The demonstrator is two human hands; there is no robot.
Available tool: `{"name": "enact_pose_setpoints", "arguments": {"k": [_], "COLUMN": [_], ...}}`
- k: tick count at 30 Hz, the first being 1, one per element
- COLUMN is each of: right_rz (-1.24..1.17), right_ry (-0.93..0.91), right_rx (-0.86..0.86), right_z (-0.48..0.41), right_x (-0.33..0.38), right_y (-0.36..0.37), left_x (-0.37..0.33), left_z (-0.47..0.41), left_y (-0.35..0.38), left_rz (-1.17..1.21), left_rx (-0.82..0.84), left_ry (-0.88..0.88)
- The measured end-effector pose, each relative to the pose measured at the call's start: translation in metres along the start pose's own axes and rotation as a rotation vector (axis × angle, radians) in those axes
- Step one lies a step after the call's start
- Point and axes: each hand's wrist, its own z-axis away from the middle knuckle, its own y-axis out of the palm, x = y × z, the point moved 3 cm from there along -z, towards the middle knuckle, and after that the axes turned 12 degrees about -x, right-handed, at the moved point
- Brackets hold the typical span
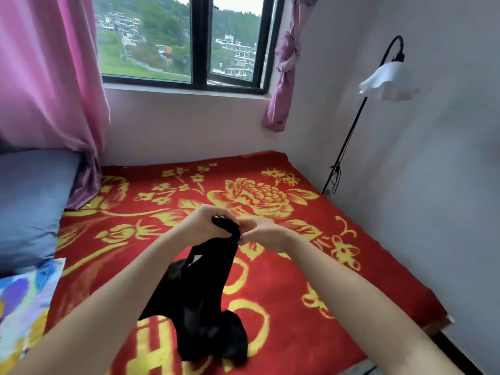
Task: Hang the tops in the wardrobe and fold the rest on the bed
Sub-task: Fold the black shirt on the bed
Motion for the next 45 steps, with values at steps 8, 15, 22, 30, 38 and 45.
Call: {"name": "enact_pose_setpoints", "arguments": {"k": [8, 15, 22, 30, 38, 45], "right_rz": [-0.101, -0.382, -0.492, -0.124, -0.067, -0.081], "right_ry": [-0.161, -0.386, -0.413, -0.201, -0.043, -0.020], "right_rx": [-0.067, -0.337, -0.781, -0.850, -0.979, -0.753], "right_z": [-0.029, -0.021, -0.006, 0.027, 0.040, 0.086], "right_x": [0.045, 0.131, 0.123, 0.041, -0.013, -0.024], "right_y": [0.021, 0.002, -0.084, -0.127, -0.085, -0.078], "left_x": [0.056, 0.109, 0.124, 0.088, 0.079, 0.042], "left_z": [0.049, 0.064, 0.064, 0.073, 0.098, 0.155], "left_y": [-0.027, 0.030, -0.004, -0.101, -0.113, -0.125], "left_rz": [0.365, 0.281, 0.609, 0.344, 0.322, 0.224], "left_rx": [-0.148, -0.317, -0.561, -0.678, -0.714, -0.923], "left_ry": [-0.322, -0.469, -0.497, -0.228, -0.191, -0.112]}}
